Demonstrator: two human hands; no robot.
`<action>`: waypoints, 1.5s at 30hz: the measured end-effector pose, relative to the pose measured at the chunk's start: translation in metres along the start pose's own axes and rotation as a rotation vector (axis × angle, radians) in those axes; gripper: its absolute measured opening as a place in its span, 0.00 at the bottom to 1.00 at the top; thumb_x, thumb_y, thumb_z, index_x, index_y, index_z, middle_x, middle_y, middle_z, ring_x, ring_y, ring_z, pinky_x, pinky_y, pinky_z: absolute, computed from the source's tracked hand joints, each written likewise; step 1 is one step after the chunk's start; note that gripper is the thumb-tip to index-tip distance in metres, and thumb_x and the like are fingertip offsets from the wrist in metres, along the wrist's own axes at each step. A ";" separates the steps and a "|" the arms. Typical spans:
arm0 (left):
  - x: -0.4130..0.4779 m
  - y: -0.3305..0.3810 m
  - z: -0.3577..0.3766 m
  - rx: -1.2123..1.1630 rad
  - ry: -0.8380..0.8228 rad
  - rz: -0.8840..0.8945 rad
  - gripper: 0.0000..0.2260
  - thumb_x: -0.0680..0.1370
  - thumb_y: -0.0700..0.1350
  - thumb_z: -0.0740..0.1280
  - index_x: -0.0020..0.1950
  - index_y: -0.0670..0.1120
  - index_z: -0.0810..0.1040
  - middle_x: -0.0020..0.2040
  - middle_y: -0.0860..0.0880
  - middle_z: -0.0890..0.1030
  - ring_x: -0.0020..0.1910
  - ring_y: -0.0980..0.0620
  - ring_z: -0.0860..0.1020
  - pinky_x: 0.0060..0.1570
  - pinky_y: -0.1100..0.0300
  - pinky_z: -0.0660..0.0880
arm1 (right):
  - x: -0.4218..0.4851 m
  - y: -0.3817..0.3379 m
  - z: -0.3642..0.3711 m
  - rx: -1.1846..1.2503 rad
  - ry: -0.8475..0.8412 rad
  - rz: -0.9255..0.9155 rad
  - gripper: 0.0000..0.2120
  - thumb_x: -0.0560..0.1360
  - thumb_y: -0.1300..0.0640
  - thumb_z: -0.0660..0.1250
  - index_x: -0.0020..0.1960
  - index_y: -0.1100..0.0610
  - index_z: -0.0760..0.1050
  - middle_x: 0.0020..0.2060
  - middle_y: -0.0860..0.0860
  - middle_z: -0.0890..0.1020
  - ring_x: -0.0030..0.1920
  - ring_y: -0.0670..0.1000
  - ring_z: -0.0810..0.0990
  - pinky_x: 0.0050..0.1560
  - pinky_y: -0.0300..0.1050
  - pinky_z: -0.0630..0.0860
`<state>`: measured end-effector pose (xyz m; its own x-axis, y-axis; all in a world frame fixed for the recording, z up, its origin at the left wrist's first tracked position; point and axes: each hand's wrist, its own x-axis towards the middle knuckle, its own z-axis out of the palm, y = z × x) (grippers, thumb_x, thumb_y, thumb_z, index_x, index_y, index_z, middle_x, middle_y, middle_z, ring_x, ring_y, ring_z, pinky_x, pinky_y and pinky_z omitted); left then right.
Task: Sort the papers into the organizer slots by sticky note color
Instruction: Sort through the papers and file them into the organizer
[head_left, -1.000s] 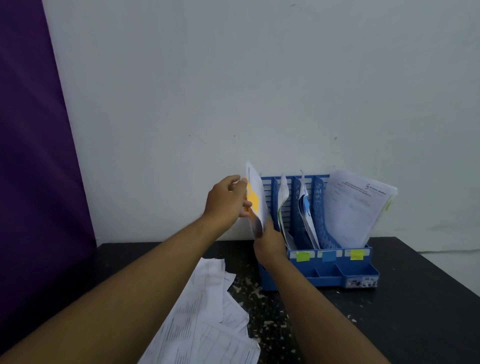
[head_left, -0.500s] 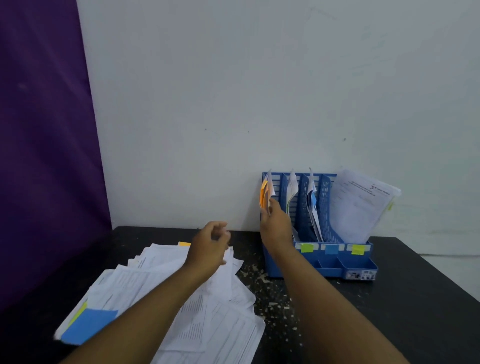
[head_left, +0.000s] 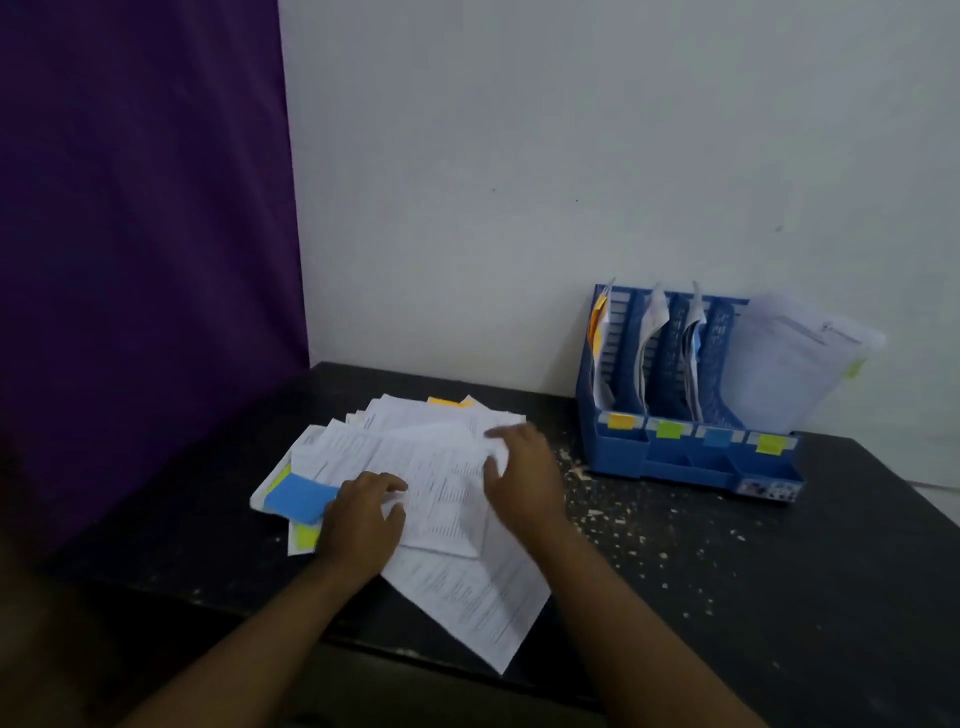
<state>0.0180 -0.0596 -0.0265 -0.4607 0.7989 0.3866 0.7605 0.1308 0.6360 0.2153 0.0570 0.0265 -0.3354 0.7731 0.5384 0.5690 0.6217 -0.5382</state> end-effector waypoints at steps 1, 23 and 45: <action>-0.002 -0.005 -0.005 0.009 0.008 0.003 0.12 0.77 0.40 0.73 0.56 0.56 0.81 0.54 0.57 0.80 0.57 0.50 0.78 0.59 0.45 0.77 | -0.016 -0.004 0.012 0.000 -0.117 -0.029 0.17 0.79 0.51 0.68 0.68 0.47 0.78 0.68 0.46 0.76 0.68 0.48 0.73 0.69 0.52 0.74; -0.005 -0.051 -0.047 0.167 0.329 -0.585 0.20 0.82 0.51 0.68 0.73 0.49 0.74 0.67 0.44 0.80 0.69 0.40 0.74 0.73 0.38 0.63 | -0.070 -0.014 0.032 -0.062 -0.322 -0.009 0.17 0.83 0.48 0.62 0.68 0.48 0.81 0.69 0.45 0.80 0.70 0.46 0.74 0.74 0.44 0.63; -0.021 -0.030 -0.058 -0.550 0.301 -0.253 0.04 0.81 0.46 0.74 0.51 0.46 0.86 0.50 0.50 0.85 0.49 0.52 0.84 0.44 0.63 0.79 | -0.072 -0.020 0.019 -0.042 -0.216 0.068 0.21 0.75 0.51 0.67 0.68 0.44 0.79 0.64 0.41 0.82 0.67 0.50 0.74 0.71 0.55 0.70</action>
<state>-0.0219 -0.1144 -0.0151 -0.7621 0.5738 0.2999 0.3059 -0.0891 0.9479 0.2135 -0.0087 -0.0133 -0.4459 0.8248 0.3477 0.6253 0.5650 -0.5383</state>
